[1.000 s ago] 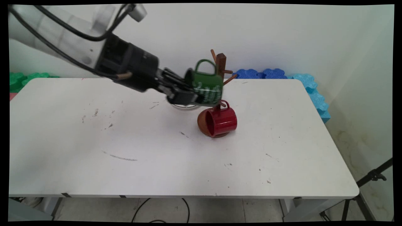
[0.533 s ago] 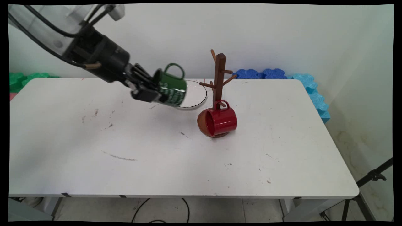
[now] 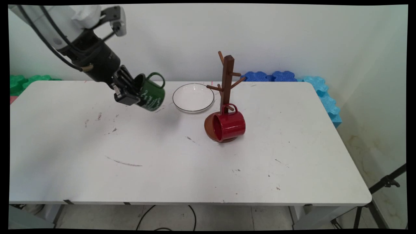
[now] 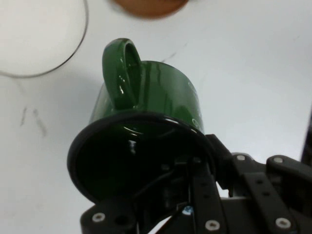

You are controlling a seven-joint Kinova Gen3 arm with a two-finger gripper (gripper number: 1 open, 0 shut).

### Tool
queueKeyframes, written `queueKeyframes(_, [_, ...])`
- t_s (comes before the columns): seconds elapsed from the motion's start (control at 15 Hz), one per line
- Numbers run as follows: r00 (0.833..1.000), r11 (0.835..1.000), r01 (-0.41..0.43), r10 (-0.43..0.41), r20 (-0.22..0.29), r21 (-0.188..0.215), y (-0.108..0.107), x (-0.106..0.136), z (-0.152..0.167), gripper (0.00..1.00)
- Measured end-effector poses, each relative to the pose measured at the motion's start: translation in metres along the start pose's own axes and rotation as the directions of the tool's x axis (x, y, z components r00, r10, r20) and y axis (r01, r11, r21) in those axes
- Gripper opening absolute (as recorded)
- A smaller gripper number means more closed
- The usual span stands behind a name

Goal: Place the picked object on the table

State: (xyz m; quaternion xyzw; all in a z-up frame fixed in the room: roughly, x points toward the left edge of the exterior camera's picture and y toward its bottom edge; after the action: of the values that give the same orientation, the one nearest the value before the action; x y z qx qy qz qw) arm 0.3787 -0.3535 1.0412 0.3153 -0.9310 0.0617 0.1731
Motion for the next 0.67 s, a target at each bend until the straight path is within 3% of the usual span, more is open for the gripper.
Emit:
queueKeyframes(0.33, [0.993,0.998,-0.038,0.031,0.111,0.055,-0.023,0.014,0.025,0.0])
queueKeyframes(0.67, [0.975,0.993,-0.095,0.078,0.21,0.07,-0.041,0.032,0.064,0.0])
